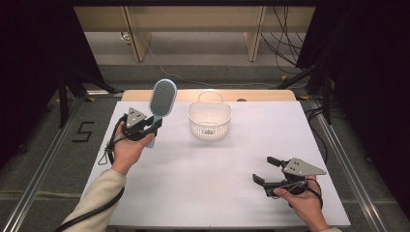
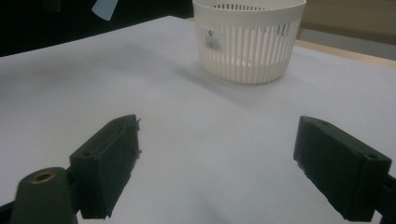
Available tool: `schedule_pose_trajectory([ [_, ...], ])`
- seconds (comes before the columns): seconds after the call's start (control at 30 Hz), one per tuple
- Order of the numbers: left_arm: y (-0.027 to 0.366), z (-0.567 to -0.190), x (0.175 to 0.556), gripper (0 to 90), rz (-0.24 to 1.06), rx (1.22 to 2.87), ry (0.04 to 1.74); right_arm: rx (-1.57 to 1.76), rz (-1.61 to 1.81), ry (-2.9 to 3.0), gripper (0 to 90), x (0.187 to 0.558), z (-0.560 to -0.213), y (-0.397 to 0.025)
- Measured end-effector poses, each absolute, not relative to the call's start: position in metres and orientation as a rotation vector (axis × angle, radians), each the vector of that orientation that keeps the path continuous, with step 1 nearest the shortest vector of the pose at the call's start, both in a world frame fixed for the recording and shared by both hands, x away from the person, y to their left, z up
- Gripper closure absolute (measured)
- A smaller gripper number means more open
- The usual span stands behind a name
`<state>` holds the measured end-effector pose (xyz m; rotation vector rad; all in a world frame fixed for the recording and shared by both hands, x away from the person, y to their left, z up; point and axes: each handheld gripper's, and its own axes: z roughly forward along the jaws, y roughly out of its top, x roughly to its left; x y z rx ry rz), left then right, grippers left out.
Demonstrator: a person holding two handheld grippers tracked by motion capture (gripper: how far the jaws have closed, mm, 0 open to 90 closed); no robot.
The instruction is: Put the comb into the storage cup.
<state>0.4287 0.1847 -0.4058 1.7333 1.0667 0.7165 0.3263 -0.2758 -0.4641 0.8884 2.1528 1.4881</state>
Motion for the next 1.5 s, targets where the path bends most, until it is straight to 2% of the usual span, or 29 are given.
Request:
schedule_pose_trajectory([
  [1.5,0.1759,-0.3983,0.4332,69.8,0.704,1.723,1.022,0.898,1.487,2.148,15.1,0.3271,-0.4646,-0.2768],
])
